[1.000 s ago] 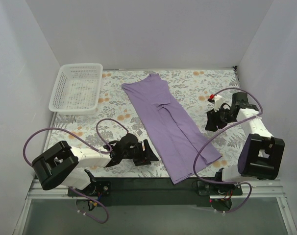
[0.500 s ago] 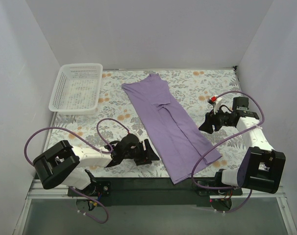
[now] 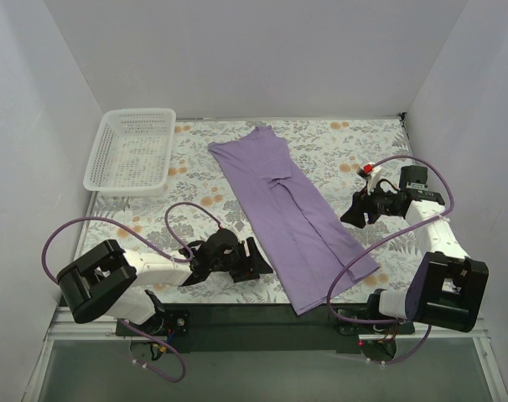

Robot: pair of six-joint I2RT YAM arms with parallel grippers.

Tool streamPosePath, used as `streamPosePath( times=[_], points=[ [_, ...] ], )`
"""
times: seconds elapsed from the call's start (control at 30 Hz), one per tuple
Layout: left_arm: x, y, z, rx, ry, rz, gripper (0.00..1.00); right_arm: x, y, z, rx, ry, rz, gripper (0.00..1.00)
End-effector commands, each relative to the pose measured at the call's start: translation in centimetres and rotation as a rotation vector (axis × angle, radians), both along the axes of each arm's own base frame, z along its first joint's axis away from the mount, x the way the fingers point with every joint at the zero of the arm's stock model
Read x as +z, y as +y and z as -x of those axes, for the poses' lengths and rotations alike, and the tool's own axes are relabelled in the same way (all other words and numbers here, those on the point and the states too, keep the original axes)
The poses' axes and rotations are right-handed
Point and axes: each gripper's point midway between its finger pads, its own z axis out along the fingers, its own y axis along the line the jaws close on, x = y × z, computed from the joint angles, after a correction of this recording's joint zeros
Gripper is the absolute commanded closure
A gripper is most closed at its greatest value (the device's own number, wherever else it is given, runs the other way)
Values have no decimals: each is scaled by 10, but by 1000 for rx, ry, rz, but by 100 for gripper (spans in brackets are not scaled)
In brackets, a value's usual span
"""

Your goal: Fold and stack the t-shirts

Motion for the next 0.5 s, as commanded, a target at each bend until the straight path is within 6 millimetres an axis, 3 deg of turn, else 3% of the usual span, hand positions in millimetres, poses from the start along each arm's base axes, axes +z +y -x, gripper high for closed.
streamPosePath(
  times=[0.0, 0.27, 0.47],
  points=[
    [-6, 3, -6, 27, -21, -35, 41, 6, 2, 0, 5, -28, -26, 37],
    [-6, 9, -8, 43, -41, -49, 41, 5, 1, 0, 1, -21, -27, 37],
    [0, 20, -20, 71, -101, -105, 35, 3, 2, 0, 0, -11, -31, 37]
  ],
)
